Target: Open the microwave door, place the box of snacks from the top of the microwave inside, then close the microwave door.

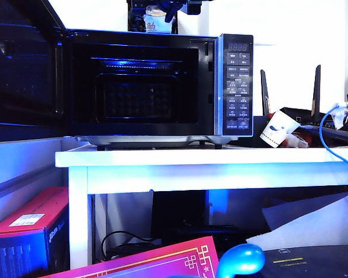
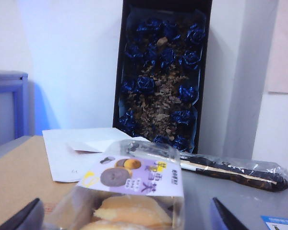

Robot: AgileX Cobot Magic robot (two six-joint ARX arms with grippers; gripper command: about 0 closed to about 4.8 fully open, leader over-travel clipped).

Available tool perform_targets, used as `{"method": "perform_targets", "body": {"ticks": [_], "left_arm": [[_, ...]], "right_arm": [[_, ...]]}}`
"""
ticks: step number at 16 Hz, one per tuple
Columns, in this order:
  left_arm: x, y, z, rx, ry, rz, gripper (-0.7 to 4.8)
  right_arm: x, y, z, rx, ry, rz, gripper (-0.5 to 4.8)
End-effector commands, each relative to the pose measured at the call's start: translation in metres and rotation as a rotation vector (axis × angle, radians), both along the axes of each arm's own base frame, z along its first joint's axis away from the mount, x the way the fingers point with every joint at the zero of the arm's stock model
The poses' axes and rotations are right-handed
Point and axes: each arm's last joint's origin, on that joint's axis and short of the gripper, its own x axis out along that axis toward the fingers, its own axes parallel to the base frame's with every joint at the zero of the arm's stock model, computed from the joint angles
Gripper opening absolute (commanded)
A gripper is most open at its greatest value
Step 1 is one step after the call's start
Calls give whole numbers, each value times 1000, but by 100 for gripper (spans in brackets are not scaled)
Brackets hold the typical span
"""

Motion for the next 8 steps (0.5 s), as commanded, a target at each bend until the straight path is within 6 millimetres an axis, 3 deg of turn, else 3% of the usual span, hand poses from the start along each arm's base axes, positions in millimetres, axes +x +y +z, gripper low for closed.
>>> {"method": "perform_targets", "body": {"ticks": [1, 8], "left_arm": [[-2, 0, 2, -4, -10, -5, -5], [-2, 0, -1, 0, 17, -5, -5]], "right_arm": [[2, -1, -1, -5, 8, -1, 479], [10, -9, -8, 50, 76, -22, 479]]}}
